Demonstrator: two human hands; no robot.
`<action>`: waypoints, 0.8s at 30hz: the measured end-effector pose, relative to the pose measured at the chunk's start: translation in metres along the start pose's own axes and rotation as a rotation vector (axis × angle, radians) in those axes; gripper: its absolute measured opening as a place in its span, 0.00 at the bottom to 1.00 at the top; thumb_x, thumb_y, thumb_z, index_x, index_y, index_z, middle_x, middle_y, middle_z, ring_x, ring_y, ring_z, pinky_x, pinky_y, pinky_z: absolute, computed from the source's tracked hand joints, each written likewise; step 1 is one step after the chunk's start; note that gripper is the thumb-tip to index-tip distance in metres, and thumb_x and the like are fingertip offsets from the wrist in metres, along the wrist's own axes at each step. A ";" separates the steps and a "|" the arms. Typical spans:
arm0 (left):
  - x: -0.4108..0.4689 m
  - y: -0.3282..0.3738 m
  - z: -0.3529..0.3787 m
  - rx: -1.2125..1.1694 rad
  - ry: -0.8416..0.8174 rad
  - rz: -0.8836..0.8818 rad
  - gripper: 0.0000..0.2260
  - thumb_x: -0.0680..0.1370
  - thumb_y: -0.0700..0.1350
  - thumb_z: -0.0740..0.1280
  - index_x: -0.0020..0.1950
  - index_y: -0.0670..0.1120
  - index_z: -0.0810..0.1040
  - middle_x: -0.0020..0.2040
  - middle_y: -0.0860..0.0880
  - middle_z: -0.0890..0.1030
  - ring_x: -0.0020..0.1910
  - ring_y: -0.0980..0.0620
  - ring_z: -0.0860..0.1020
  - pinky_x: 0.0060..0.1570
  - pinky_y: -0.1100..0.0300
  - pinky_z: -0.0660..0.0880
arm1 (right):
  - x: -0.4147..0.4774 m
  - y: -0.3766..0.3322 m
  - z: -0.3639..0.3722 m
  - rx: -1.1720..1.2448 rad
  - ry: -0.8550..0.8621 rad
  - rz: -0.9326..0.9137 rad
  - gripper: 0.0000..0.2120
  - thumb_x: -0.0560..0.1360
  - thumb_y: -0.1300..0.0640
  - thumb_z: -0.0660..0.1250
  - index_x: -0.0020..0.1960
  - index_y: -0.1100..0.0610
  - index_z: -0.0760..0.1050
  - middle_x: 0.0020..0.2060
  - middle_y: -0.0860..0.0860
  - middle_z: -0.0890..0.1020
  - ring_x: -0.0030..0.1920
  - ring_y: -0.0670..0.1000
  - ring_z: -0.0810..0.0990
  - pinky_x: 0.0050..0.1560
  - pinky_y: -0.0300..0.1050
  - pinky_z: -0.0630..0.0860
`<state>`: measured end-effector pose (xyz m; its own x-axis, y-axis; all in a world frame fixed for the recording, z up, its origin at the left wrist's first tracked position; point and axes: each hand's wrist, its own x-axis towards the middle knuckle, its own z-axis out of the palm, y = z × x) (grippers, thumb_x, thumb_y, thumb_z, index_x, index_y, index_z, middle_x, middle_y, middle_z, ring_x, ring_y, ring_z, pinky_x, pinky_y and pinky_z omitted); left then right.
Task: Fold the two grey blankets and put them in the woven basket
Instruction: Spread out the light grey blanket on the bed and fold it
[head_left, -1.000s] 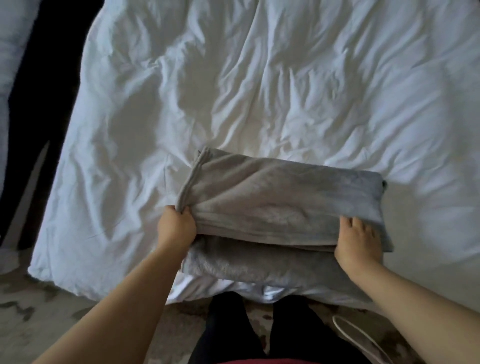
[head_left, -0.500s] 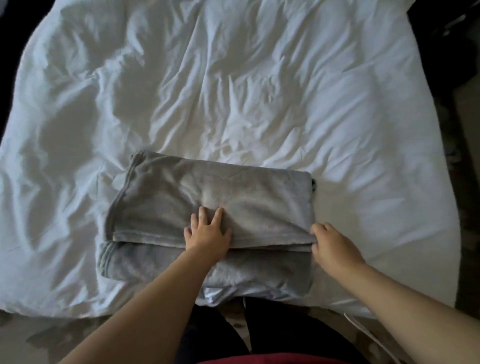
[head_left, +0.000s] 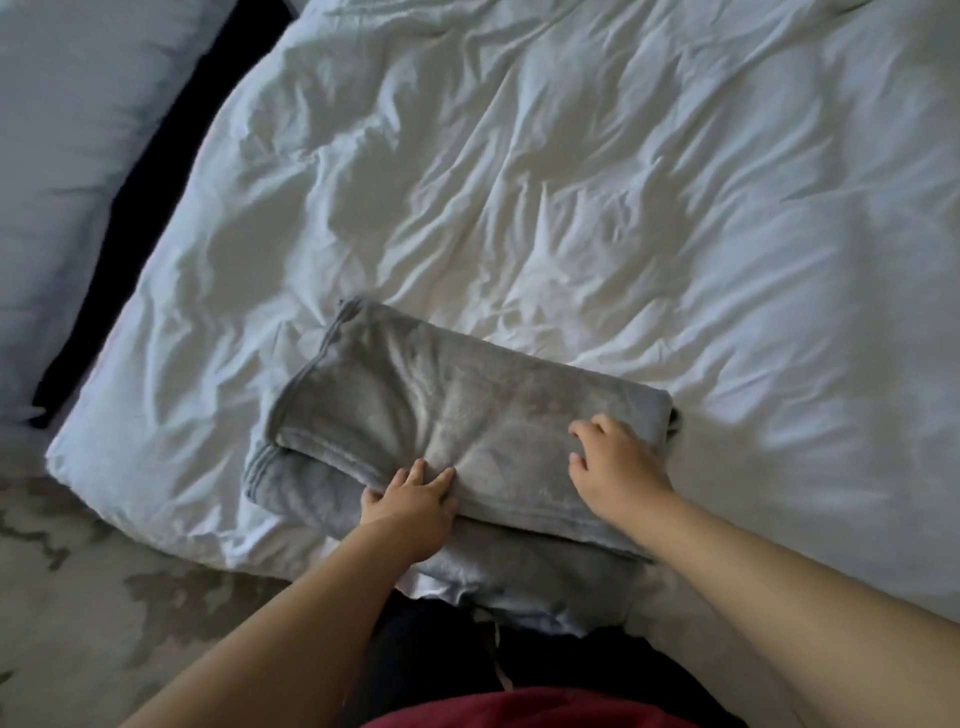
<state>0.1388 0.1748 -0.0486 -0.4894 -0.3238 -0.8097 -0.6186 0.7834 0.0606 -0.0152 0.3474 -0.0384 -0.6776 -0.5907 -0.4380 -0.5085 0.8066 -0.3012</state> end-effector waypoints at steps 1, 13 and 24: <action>-0.003 -0.004 -0.002 -0.009 0.004 -0.019 0.22 0.82 0.56 0.48 0.76 0.58 0.57 0.77 0.51 0.57 0.75 0.48 0.58 0.71 0.45 0.55 | 0.011 -0.014 0.005 0.014 0.001 -0.047 0.17 0.78 0.53 0.59 0.66 0.55 0.69 0.63 0.54 0.71 0.61 0.58 0.71 0.59 0.50 0.71; 0.099 -0.037 -0.066 -0.113 0.665 0.090 0.20 0.78 0.46 0.58 0.71 0.50 0.68 0.72 0.47 0.67 0.74 0.46 0.59 0.72 0.45 0.54 | 0.091 -0.130 0.077 0.112 0.169 -0.099 0.25 0.81 0.48 0.53 0.76 0.48 0.57 0.78 0.58 0.50 0.77 0.60 0.44 0.73 0.56 0.36; 0.123 -0.078 -0.039 -0.203 0.699 0.228 0.22 0.82 0.51 0.52 0.76 0.53 0.60 0.78 0.45 0.55 0.77 0.47 0.53 0.74 0.48 0.45 | 0.117 -0.166 0.105 -0.012 0.274 0.036 0.25 0.81 0.47 0.52 0.77 0.47 0.55 0.78 0.57 0.50 0.77 0.61 0.43 0.73 0.59 0.36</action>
<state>0.1032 0.0528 -0.1307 -0.8519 -0.4794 -0.2107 -0.5237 0.7800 0.3426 0.0456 0.1465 -0.1287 -0.8131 -0.5458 -0.2027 -0.4864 0.8281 -0.2787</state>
